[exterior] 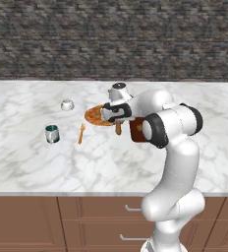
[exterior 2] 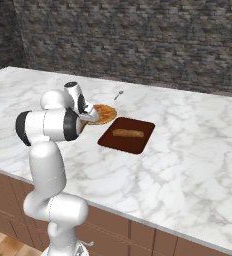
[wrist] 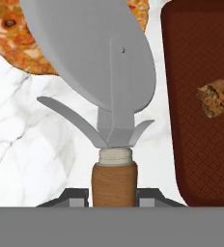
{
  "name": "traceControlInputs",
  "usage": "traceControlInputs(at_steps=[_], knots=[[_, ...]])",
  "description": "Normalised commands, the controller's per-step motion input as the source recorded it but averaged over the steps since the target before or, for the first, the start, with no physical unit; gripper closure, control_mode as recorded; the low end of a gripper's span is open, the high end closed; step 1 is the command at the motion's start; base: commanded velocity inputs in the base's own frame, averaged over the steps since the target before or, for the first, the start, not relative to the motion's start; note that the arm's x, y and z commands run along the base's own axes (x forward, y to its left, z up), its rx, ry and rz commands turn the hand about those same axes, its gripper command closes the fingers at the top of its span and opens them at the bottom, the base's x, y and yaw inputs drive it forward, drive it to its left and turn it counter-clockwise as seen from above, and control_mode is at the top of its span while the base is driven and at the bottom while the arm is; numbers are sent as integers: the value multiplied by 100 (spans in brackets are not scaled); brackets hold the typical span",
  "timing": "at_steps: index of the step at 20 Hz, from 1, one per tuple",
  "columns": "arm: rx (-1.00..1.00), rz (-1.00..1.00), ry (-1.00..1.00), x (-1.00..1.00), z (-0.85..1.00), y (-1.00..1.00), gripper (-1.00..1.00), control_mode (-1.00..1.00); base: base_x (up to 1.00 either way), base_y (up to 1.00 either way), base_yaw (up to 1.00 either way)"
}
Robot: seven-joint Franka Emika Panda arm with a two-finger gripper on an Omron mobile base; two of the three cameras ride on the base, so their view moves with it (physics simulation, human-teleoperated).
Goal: Take the pizza cutter from the drawer on the left and place it on the dining counter for cutting.
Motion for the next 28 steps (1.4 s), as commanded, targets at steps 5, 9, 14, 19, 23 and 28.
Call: traceControlInputs(at_steps=[5, 9, 14, 19, 23, 28], knots=[[0, 0, -1, 12, -32, -12, 100, -100, 0, 0, 0], [0, 0, 0, 9, -29, -6, 100, -100, 0, 0, 0], [0, 0, 0, 8, -28, -1, 100, -100, 0, 0, 0], [0, 0, 0, 15, -19, 0, 100, -100, 0, 0, 0], [0, 0, 0, 21, -3, 0, 100, -100, 0, 0, 0], [0, 0, 0, 36, 0, -8, 100, -100, 0, 0, 0]])
